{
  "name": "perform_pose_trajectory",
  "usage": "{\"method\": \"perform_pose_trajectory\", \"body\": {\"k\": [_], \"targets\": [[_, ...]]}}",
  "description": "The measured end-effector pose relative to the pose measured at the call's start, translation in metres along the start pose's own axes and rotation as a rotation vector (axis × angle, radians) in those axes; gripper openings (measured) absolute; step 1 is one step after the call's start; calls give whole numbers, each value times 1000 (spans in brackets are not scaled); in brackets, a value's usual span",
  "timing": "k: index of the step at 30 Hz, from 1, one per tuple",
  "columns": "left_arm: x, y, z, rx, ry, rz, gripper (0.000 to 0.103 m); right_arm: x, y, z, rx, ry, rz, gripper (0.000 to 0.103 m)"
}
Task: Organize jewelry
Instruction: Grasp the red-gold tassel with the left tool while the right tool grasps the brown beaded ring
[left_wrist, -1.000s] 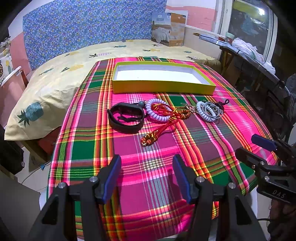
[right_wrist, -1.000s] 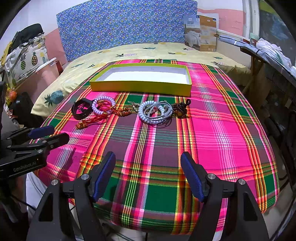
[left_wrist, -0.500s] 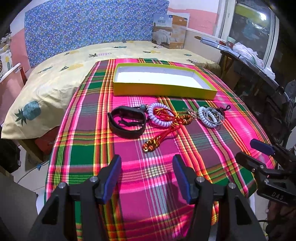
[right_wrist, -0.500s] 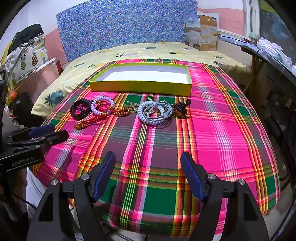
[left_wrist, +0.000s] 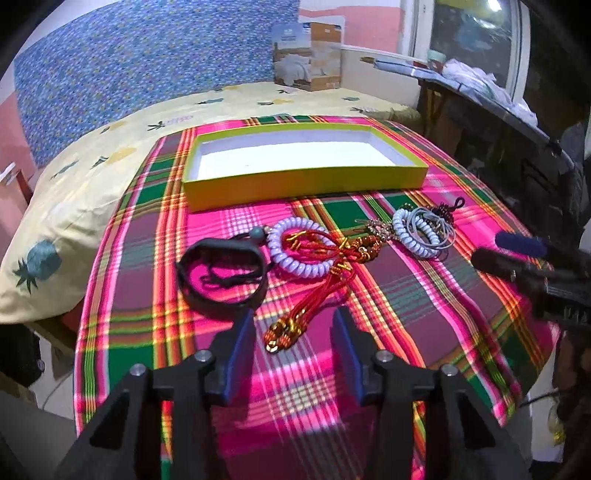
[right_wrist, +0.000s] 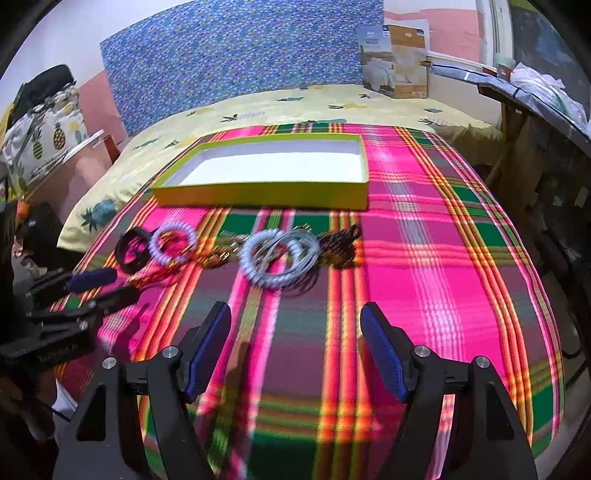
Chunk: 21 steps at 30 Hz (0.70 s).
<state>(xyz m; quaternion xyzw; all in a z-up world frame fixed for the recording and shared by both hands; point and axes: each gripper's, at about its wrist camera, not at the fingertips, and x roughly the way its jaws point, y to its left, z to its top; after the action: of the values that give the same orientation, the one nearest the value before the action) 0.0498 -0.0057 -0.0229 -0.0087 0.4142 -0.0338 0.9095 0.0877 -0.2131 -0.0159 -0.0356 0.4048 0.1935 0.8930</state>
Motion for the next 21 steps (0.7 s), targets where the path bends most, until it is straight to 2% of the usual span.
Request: {"method": "perform_pose_trajectory", "body": {"k": [5, 11, 15, 21], "targets": [[8, -4, 4, 29, 11, -12, 31, 18, -20, 16, 41, 16, 12, 65], [14, -4, 6, 34, 15, -14, 18, 39, -37, 31, 70, 38, 35, 48], [15, -4, 7, 39, 14, -11, 15, 48, -41, 38, 72, 48, 59, 39], [15, -3, 7, 38, 12, -15, 14, 51, -52, 43, 117, 47, 121, 35]]}}
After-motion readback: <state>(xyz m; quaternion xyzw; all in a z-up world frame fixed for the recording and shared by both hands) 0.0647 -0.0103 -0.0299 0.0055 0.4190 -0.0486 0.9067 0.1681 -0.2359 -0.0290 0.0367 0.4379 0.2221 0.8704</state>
